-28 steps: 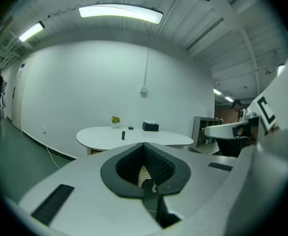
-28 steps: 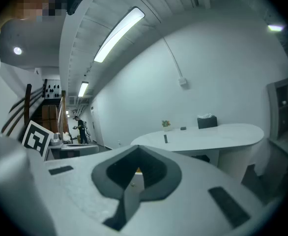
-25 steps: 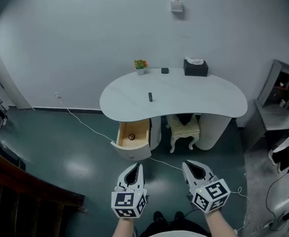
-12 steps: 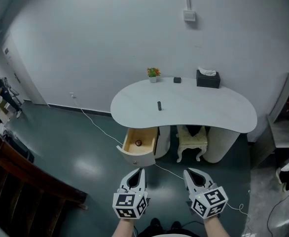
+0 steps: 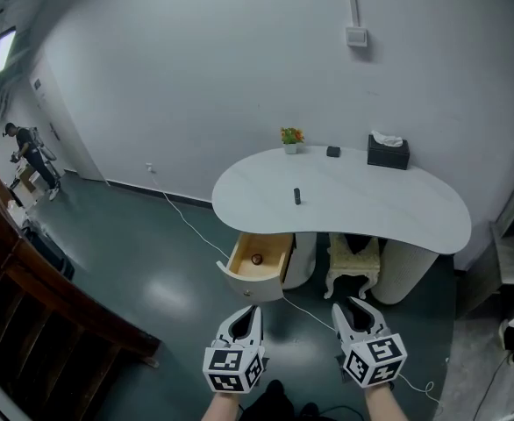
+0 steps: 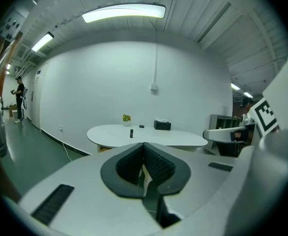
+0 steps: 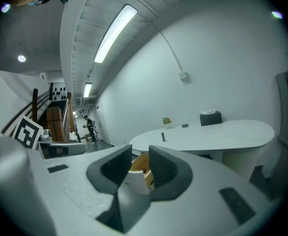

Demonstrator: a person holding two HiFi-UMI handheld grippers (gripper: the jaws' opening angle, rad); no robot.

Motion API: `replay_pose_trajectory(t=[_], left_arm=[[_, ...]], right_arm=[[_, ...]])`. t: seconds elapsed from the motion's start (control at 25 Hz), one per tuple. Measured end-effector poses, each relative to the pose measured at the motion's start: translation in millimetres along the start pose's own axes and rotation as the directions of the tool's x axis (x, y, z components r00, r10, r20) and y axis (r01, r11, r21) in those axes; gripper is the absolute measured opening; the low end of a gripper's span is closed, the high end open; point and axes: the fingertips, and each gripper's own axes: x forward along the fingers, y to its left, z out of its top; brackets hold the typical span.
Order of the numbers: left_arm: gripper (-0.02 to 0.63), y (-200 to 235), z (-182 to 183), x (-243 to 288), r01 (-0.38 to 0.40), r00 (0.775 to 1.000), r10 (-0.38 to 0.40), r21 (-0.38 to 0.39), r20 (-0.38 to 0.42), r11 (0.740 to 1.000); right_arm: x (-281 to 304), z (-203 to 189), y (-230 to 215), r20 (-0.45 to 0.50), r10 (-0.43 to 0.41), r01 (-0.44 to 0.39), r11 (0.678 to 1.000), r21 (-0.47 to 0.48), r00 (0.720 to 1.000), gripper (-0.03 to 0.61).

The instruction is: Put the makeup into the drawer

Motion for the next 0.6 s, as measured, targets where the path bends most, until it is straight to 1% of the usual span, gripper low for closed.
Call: replay_pose_trajectory(t=[0.16,0.36,0.6], left_arm=[[0.003,12.8,1.4,13.5,-0.010,1.000,0.010,0.005,-0.004,1.000],[0.003,43.5,10.3,49.4,0.003,1.000,-0.003,0.012,0.011,1.000],[0.003,88.9,34.8,104.3,0.033,0.999,-0.034,0.020,0.034,0.999]], right_arm=[[23.0,2.3,-3.2,0.009,0.013,-0.013,1.000,0.014,1.000,0.117],[74.3,3.0,-0.3,-0.020,0.029,-0.029,1.000,0.007,0.999,0.153],[144.6,20.5,-6.2,-0.020,-0.011,0.011,1.000,-0.011,1.000,0.159]])
